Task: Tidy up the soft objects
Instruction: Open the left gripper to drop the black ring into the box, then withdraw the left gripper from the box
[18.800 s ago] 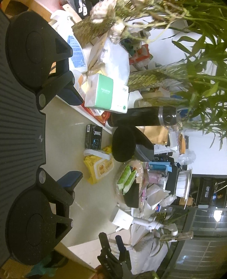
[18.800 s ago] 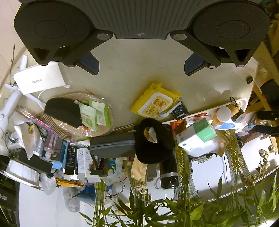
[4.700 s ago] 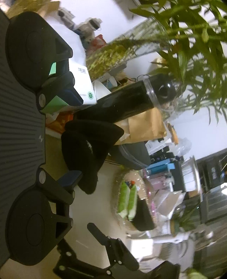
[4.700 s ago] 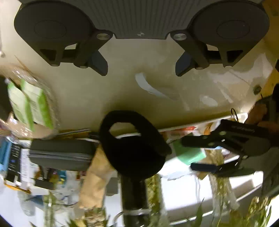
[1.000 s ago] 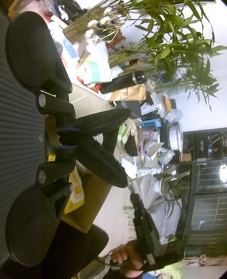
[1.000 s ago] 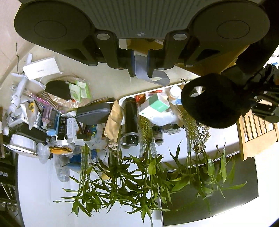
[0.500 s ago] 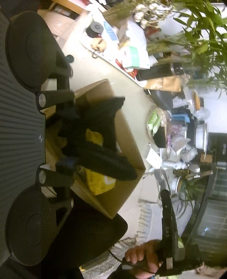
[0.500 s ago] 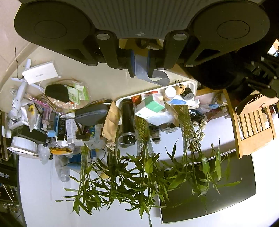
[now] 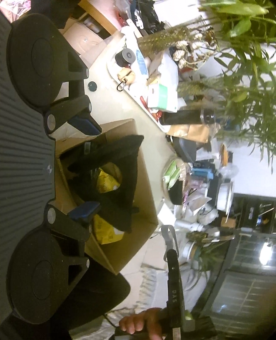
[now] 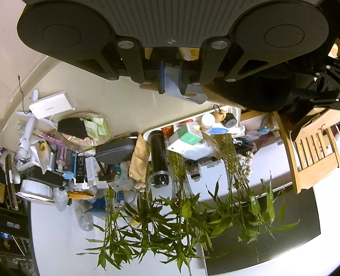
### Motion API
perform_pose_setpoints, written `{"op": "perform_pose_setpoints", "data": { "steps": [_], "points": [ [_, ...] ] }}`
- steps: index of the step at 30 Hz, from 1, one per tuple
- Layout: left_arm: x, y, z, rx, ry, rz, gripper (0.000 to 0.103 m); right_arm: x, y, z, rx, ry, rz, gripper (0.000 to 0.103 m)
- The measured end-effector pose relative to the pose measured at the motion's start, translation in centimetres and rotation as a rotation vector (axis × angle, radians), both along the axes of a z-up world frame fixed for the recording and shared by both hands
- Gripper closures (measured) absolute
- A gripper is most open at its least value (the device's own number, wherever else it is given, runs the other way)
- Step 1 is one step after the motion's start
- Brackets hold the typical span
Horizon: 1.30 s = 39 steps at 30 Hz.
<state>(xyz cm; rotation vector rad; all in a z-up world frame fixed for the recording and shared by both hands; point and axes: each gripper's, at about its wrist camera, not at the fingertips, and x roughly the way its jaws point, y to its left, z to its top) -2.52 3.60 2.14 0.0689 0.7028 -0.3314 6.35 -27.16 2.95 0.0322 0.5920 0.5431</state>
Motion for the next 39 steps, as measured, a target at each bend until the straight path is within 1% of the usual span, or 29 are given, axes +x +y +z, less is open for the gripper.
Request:
{"op": "perform_pose_setpoints", "data": {
  "steps": [6,7,8,9,10,11,13,14,17,18,19,20,22,23,25,27,31,34,39],
  "points": [
    [0.0,0.2,0.2,0.0,0.002,0.063,0.034,0.4,1.4,1.1,0.014,-0.031,0.014,0.087],
    [0.0,0.3,0.2,-0.001,0.009,0.075,0.033,0.7,1.8,1.0,0.012,-0.03,0.014,0.073],
    [0.1,0.3,0.2,-0.002,0.015,0.089,0.032,0.9,2.1,0.7,0.003,-0.022,0.01,0.042],
    [0.0,0.4,0.2,-0.004,0.02,0.1,0.028,1.3,2.6,0.2,-0.011,-0.001,0.01,0.029],
    [0.0,0.4,0.1,-0.007,0.025,0.11,0.025,1.7,3.0,-0.3,-0.033,0.034,0.016,0.013],
    [-0.1,0.5,0.1,-0.011,0.026,0.117,0.024,2.0,3.7,-0.9,-0.064,0.066,0.022,0.005],
    [-0.2,0.7,0.1,-0.015,0.033,0.138,0.02,1.5,4.4,-1.6,-0.103,0.054,0.022,0.003],
    [-0.2,0.7,0.1,-0.015,0.039,0.153,0.019,1.2,4.7,-1.8,-0.119,0.044,0.023,0.0],
    [-0.3,0.8,0.4,-0.018,0.032,0.194,0.017,0.4,5.1,-1.8,-0.147,0.036,-0.003,0.0],
    [-0.4,0.8,0.5,-0.022,0.025,0.203,0.011,0.2,5.0,-1.7,-0.148,0.034,-0.014,0.0],
    [-0.4,0.8,0.6,-0.027,0.019,0.211,0.001,-0.1,5.0,-1.6,-0.15,0.035,-0.024,0.0],
    [-0.5,0.8,0.8,-0.028,0.017,0.216,0.0,-0.4,4.8,-1.5,-0.152,0.038,-0.037,0.0],
    [-0.5,0.5,1.0,-0.018,0.018,0.223,0.0,-0.9,4.8,-1.1,-0.157,0.038,-0.06,0.0],
    [-0.4,0.3,1.2,0.002,0.024,0.231,0.0,-1.2,4.8,-1.0,-0.163,0.04,-0.073,0.0],
    [-0.5,-0.1,1.3,0.017,0.011,0.237,0.0,-1.7,4.7,-1.0,-0.176,0.051,-0.1,0.0],
    [-0.7,-0.6,1.5,0.026,-0.012,0.239,0.0,-2.1,4.7,-1.0,-0.19,0.077,-0.128,0.0],
    [-0.4,-1.5,1.5,0.058,-0.019,0.238,0.0,-3.2,4.5,-1.3,-0.22,0.131,-0.176,0.0],
    [0.0,-2.4,1.1,0.09,0.019,0.179,0.0,-3.9,4.5,-1.8,-0.239,0.171,-0.207,0.0],
    [0.3,-3.0,0.0,0.097,0.075,0.165,0.0,-4.7,5.0,-2.4,-0.272,0.237,-0.224,0.0]
  ]
}}
